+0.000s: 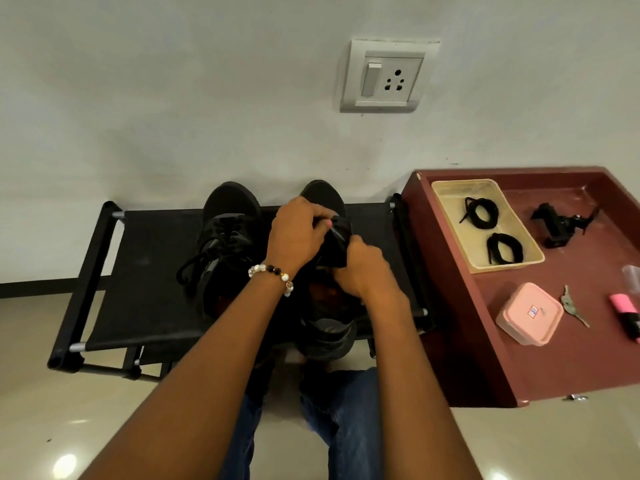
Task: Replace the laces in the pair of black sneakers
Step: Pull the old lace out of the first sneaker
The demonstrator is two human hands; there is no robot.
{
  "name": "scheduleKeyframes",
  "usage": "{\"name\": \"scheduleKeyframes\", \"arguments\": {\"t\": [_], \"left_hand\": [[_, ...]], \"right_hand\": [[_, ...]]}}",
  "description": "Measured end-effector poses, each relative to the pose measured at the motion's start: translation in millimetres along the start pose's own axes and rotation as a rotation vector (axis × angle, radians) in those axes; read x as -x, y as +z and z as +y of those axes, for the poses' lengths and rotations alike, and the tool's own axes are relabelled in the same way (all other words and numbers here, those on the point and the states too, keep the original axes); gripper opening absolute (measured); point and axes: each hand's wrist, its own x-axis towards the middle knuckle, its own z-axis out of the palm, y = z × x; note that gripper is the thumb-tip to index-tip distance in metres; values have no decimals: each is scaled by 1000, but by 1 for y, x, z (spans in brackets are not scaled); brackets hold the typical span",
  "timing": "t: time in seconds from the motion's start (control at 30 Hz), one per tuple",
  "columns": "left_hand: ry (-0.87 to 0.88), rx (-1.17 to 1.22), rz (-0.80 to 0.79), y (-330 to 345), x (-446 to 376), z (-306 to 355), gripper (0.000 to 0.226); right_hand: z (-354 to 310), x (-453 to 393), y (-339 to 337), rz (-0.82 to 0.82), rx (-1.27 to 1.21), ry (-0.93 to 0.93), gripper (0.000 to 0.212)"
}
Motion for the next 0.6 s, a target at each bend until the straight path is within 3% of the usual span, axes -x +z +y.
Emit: {"name": "scheduleKeyframes", "arguments": {"t": [0.2, 0.43, 0.6], "left_hand": [[-25, -127, 95, 18, -7, -2, 14], [-12, -396, 147, 34, -4, 6, 12], [58, -408, 199, 34, -4, 1, 16]], "right_hand": [[4, -1, -4, 42, -127, 48, 32], [7, 1, -2, 51, -194, 63, 29], [7, 3, 0, 67, -223, 63, 28]]}}
